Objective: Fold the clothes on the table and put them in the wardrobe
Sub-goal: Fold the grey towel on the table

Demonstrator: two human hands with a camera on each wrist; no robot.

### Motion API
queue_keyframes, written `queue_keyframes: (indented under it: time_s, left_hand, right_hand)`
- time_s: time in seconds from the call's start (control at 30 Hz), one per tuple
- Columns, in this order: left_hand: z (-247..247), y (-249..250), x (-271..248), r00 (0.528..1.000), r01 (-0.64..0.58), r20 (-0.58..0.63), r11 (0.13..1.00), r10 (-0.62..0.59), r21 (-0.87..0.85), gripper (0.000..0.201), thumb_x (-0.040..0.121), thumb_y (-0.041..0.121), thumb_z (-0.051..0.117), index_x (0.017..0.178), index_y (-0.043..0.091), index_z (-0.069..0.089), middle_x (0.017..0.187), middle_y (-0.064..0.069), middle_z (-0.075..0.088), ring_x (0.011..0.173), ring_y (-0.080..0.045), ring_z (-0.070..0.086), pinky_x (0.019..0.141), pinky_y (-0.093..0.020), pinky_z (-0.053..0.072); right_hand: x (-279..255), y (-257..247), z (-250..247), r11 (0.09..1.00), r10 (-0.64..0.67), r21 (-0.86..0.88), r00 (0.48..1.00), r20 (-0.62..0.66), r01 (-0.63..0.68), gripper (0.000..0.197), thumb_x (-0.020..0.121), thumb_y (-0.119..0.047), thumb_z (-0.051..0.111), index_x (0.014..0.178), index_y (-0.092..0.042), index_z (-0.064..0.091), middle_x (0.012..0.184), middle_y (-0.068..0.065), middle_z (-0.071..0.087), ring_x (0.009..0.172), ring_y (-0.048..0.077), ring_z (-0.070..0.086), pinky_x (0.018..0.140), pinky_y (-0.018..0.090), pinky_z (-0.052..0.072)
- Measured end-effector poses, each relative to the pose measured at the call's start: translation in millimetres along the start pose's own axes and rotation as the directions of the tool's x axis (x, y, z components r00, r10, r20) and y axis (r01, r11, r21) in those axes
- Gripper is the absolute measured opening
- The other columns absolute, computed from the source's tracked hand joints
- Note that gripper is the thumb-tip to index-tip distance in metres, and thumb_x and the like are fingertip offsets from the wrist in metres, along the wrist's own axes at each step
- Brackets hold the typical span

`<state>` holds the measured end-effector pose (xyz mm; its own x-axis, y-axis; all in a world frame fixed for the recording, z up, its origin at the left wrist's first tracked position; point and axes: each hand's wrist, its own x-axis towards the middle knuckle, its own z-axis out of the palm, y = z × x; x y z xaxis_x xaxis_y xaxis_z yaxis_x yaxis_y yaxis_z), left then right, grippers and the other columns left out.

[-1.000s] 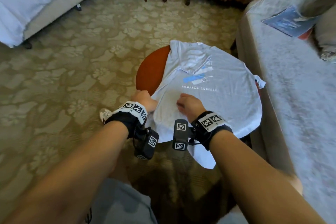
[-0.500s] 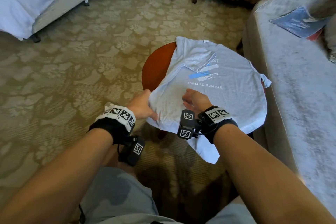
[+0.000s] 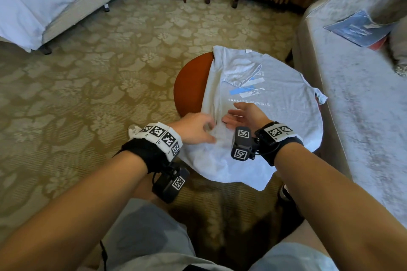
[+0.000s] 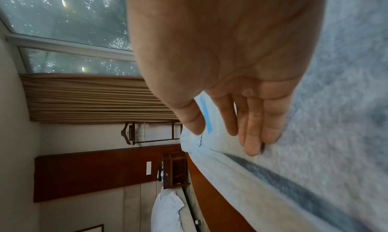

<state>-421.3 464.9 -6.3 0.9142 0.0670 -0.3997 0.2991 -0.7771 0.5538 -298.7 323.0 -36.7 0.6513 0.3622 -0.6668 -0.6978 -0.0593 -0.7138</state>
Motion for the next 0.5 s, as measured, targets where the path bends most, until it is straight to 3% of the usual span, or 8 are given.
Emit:
queue_keyframes:
  time_s: [0.03,0.1,0.2,0.27,0.33,0.4,0.43,0.5]
  left_hand:
    - [3,1,0,0.990,0.075,0.116,0.997,-0.075,0.008,0.040,0.086,0.033,0.071,0.120,0.016,0.058,0.103,-0.005,0.061,0.075,-0.021,0.064,0.066,-0.034,0.055]
    - [5,5,0,0.934,0.225,0.292,0.973,-0.204,-0.042,0.037,0.091,0.029,0.065,0.123,0.015,0.053,0.100,-0.012,0.061,0.078,-0.032,0.071,0.071,-0.047,0.060]
    - [3,8,6,0.873,0.345,0.405,0.931,-0.272,-0.118,0.032,0.097,0.025,0.057,0.120,0.004,0.048,0.106,-0.022,0.061,0.082,-0.041,0.071,0.080,-0.055,0.057]
    - [3,9,9,0.848,0.380,0.438,0.918,-0.297,-0.113,0.034,0.099,0.026,0.054,0.116,-0.003,0.051,0.109,-0.021,0.063,0.086,-0.042,0.071,0.087,-0.056,0.054]
    - [7,8,10,0.847,0.368,0.434,0.928,-0.308,-0.059,0.035,0.099,0.027,0.053,0.113,-0.004,0.055,0.111,-0.018,0.063,0.091,-0.040,0.070,0.086,-0.053,0.055]
    - [13,5,10,0.840,0.326,0.444,0.944,-0.313,0.048,0.035,0.098,0.029,0.054,0.112,-0.003,0.059,0.109,-0.016,0.064,0.092,-0.035,0.071,0.076,-0.042,0.057]
    - [18,2,10,0.828,0.299,0.467,0.949,-0.310,0.099,0.034,0.097,0.030,0.055,0.110,-0.001,0.062,0.102,-0.013,0.067,0.088,-0.031,0.070,0.069,-0.035,0.055]
    - [26,-4,10,0.786,0.293,0.526,0.945,-0.325,0.146,0.028,0.096,0.032,0.057,0.100,0.006,0.068,0.079,-0.008,0.069,0.073,-0.024,0.065,0.061,-0.028,0.049]
  right_hand:
    - [0,0,-4,1.000,0.004,0.006,1.000,-0.010,-0.004,0.026,0.098,-0.023,0.055,0.105,0.002,0.056,0.104,0.019,0.065,0.074,0.023,0.069,0.082,0.034,0.055]
    - [-1,0,-10,0.998,0.020,0.053,1.000,-0.018,-0.019,0.025,0.098,-0.021,0.054,0.106,0.002,0.056,0.105,0.020,0.064,0.075,0.024,0.066,0.088,0.035,0.054]
    - [-1,2,-15,0.985,0.060,0.163,0.998,0.015,-0.061,0.017,0.097,-0.016,0.053,0.111,-0.006,0.050,0.081,0.014,0.052,0.058,0.023,0.047,0.073,0.022,0.049]
    - [-1,3,-15,0.988,0.078,0.131,0.995,0.065,-0.086,0.006,0.097,-0.013,0.051,0.101,-0.015,0.048,0.071,0.010,0.042,0.054,0.022,0.038,0.072,0.014,0.042]
    - [-4,4,-14,0.998,0.066,0.017,0.995,0.069,-0.067,0.007,0.097,-0.012,0.051,0.090,-0.013,0.052,0.073,0.010,0.051,0.060,0.023,0.050,0.071,0.016,0.046]
    - [-5,4,-13,0.998,0.021,-0.052,0.999,0.030,-0.019,0.009,0.097,-0.012,0.054,0.097,-0.005,0.058,0.089,0.012,0.065,0.080,0.022,0.065,0.084,0.025,0.054]
    - [-5,5,-13,0.997,0.012,-0.077,1.000,0.021,-0.010,0.011,0.097,-0.013,0.055,0.101,-0.003,0.060,0.095,0.013,0.068,0.085,0.021,0.068,0.083,0.028,0.057]
    - [-8,6,-13,0.996,0.016,-0.087,1.000,0.015,-0.015,0.013,0.097,-0.013,0.055,0.105,-0.003,0.061,0.099,0.012,0.070,0.086,0.020,0.071,0.070,0.028,0.058]
